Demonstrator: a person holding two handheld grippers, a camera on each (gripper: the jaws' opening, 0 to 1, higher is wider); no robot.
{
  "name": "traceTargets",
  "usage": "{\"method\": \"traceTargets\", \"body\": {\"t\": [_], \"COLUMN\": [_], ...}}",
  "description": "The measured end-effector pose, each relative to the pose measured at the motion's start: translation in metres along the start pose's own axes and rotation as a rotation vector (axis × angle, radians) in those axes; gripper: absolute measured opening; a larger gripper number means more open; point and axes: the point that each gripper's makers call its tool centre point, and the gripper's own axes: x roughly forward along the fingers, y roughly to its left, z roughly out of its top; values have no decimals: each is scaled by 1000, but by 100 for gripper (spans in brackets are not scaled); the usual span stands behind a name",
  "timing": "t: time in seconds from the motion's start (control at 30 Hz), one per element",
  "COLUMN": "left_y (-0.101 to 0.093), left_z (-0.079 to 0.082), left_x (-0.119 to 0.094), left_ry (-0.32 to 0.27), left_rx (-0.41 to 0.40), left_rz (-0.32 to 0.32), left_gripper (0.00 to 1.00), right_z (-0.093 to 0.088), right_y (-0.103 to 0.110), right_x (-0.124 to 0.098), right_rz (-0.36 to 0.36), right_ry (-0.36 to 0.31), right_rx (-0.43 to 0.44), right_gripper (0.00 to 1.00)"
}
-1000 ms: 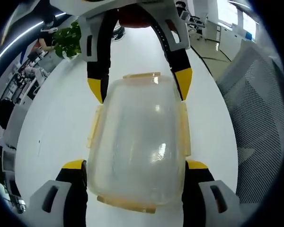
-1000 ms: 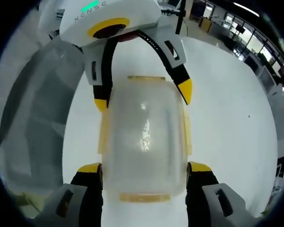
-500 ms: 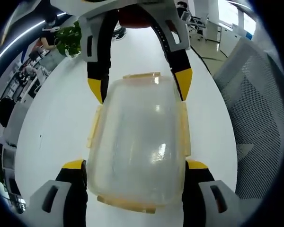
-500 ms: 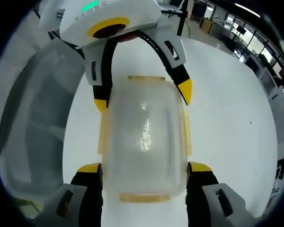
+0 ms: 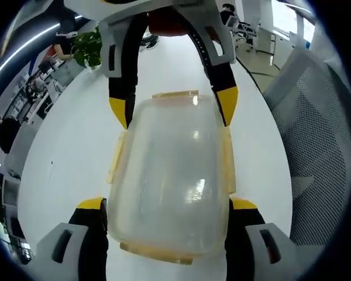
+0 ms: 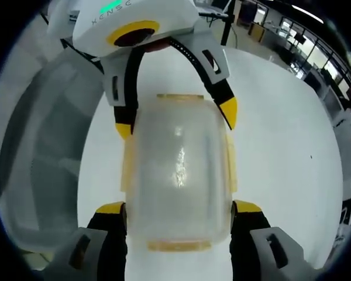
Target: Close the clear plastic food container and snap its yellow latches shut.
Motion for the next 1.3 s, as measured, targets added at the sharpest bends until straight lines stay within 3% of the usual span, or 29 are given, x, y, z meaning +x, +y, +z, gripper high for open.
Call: {"method": "traceTargets", "body": {"t": [1.3], "left_y": [-2], "left_z": [-13], "left_x": [-8], "left_ry": [17], "left_rx": [-7], "left_rz": [6], "left_gripper": [83], "right_z": [15], "right_y": [2], "right_x": [7], "right_rz": [-1], "right_ry": [-29], "right_rx": [-3], "right_gripper": [73]}}
